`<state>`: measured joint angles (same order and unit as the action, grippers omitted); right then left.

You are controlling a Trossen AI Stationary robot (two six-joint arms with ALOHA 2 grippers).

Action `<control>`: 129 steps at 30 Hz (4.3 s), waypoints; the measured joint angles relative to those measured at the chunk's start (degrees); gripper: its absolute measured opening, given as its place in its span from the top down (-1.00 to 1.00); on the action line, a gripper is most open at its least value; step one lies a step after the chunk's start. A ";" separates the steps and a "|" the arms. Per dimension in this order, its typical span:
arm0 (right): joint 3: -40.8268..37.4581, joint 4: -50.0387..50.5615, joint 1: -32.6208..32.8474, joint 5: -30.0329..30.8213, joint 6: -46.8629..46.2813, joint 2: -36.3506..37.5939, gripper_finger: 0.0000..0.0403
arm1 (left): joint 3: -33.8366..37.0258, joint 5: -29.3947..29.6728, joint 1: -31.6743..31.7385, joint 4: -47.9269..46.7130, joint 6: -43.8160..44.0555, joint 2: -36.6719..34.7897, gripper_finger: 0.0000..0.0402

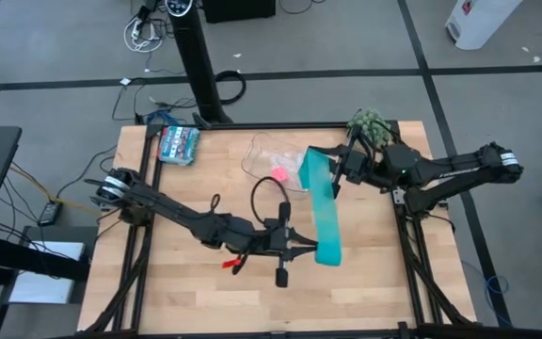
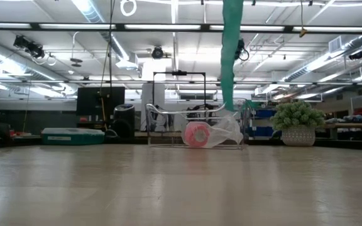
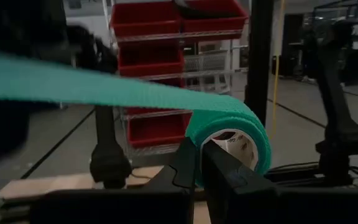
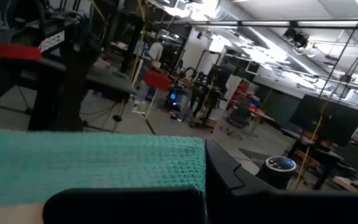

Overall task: Roll bandage
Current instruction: Roll the blue bandage

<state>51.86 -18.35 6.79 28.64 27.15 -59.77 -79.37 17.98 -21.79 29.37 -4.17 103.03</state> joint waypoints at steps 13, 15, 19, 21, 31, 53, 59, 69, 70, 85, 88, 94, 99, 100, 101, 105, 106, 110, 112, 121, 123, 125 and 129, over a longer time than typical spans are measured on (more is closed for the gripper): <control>9.39 5.78 6.97 2.40 4.47 0.18 1.00 | 0.00 2.70 5.69 -4.93 1.50 1.74 0.88; 10.38 5.70 9.92 4.18 6.79 0.18 1.00 | 0.00 2.75 6.35 -5.42 1.52 1.72 0.88; 12.84 5.69 15.23 8.98 10.78 0.07 1.00 | 0.00 2.70 7.52 -5.80 1.52 1.72 0.88; 14.07 5.52 17.23 10.68 11.58 0.06 1.00 | 0.00 2.72 8.21 -5.06 1.62 2.11 0.88; 16.54 1.81 26.22 16.86 17.41 -3.39 1.00 | 0.00 2.94 10.75 -4.92 2.22 3.03 0.88; 16.63 -4.29 18.82 23.63 29.77 -2.27 1.00 | 0.00 0.68 5.30 -3.89 2.38 3.09 0.88; 16.63 1.76 17.22 24.24 25.38 1.04 1.00 | 0.02 1.85 2.50 -1.63 0.15 3.09 0.88; 16.65 13.36 11.09 23.53 14.41 1.14 1.00 | 0.04 0.19 0.92 -0.11 -0.79 3.09 0.88; 16.65 14.80 10.39 23.29 13.21 1.17 1.00 | 0.04 0.21 0.65 -0.04 -1.56 3.09 0.88; 14.13 28.53 4.20 18.12 -0.65 2.80 1.00 | -1.99 4.07 -3.73 0.50 -8.05 3.09 0.88; 11.83 28.58 4.18 19.45 -1.72 5.12 1.00 | -2.66 5.23 -4.53 0.46 -9.43 3.09 0.88; 5.59 28.83 3.48 19.52 -6.22 9.64 1.00 | -4.46 6.13 -5.22 0.45 -11.02 3.09 0.88; -0.13 28.68 3.48 19.27 -9.85 11.28 1.00 | -5.51 3.51 -5.22 1.04 -12.62 3.09 0.88; -1.05 28.69 3.48 19.07 -10.51 11.27 1.00 | -5.84 2.34 -5.08 1.19 -12.67 3.09 0.88; -1.99 28.65 3.48 18.92 -11.11 11.13 1.00 | -6.20 1.23 -4.88 1.38 -12.76 3.09 0.88; -5.51 27.35 3.48 17.73 -13.25 11.11 1.00 | -7.87 -0.95 -4.14 1.51 -12.95 3.09 0.88; -6.19 27.26 3.48 17.51 -13.77 11.21 1.00 | -8.22 -1.09 -4.08 1.50 -13.42 3.09 0.88; -8.62 27.03 3.48 16.11 -16.69 11.26 1.00 | -9.34 -1.12 -4.08 1.44 -15.46 3.09 0.88; -9.65 27.13 3.61 16.06 -18.06 11.26 1.00 | -9.63 -0.64 -4.08 1.57 -17.27 3.09 0.88; -11.15 26.91 7.18 14.60 -24.95 11.17 1.00 | -9.86 1.93 -4.10 6.67 -25.59 3.09 0.88; -11.15 26.98 8.63 14.62 -26.02 11.17 1.00 | -9.86 2.78 -3.89 8.68 -27.79 3.09 0.88; -11.15 27.01 10.04 14.71 -26.96 11.07 1.00 | -9.86 3.02 -3.31 10.57 -28.68 3.09 0.88; -11.15 27.17 12.59 15.49 -28.28 9.71 1.00 | -9.88 2.68 -1.74 11.60 -28.56 3.09 0.88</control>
<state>40.71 8.82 19.37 44.13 -1.13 -50.06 -89.25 20.66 -23.52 40.97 -32.73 106.13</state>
